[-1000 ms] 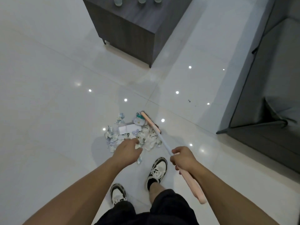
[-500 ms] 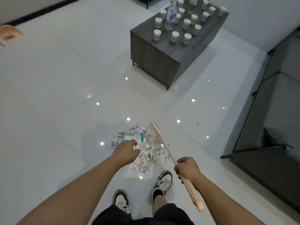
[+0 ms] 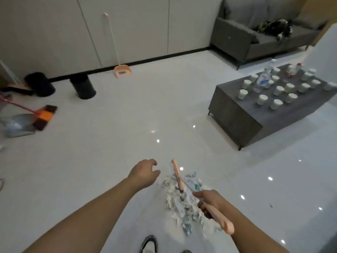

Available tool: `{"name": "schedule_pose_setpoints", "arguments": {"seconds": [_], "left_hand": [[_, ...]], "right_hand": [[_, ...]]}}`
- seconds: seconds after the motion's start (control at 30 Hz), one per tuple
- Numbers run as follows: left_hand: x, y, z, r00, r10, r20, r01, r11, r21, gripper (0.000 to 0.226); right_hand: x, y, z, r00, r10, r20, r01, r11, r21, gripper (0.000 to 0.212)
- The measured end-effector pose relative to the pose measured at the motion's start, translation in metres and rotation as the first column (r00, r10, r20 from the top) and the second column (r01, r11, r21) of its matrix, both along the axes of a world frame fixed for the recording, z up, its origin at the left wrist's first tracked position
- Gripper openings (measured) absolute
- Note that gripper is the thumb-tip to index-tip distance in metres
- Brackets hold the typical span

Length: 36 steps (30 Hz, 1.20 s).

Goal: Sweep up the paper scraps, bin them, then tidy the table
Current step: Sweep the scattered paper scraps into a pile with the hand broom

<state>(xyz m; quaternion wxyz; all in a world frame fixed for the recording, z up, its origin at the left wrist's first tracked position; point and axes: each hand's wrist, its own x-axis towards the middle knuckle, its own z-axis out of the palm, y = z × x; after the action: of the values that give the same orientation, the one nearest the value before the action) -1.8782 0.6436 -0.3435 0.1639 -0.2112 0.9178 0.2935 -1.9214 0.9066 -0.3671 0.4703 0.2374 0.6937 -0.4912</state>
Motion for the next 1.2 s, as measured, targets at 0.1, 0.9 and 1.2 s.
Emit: {"name": "schedule_pose_setpoints", "arguments": {"seconds": [0.1, 0.9, 1.2], "left_hand": [[0.045, -0.013, -0.002, 0.993, 0.073, 0.091, -0.07, 0.997, -0.031, 0.048], [-0.012, -0.311, -0.069, 0.908, 0.31, 0.282, -0.355, 0.926, 0.128, 0.053], [-0.147, -0.456, -0.064, 0.923, 0.322, 0.209, -0.341, 0.938, 0.062, 0.05]], "right_hand": [[0.003, -0.022, -0.009, 0.999, 0.015, 0.041, -0.01, 0.995, -0.101, 0.034], [-0.125, -0.356, -0.028, 0.967, 0.237, 0.098, -0.243, 0.968, 0.066, 0.02], [-0.248, -0.479, -0.039, 0.971, -0.03, 0.238, 0.054, 0.994, -0.093, 0.016]]}}
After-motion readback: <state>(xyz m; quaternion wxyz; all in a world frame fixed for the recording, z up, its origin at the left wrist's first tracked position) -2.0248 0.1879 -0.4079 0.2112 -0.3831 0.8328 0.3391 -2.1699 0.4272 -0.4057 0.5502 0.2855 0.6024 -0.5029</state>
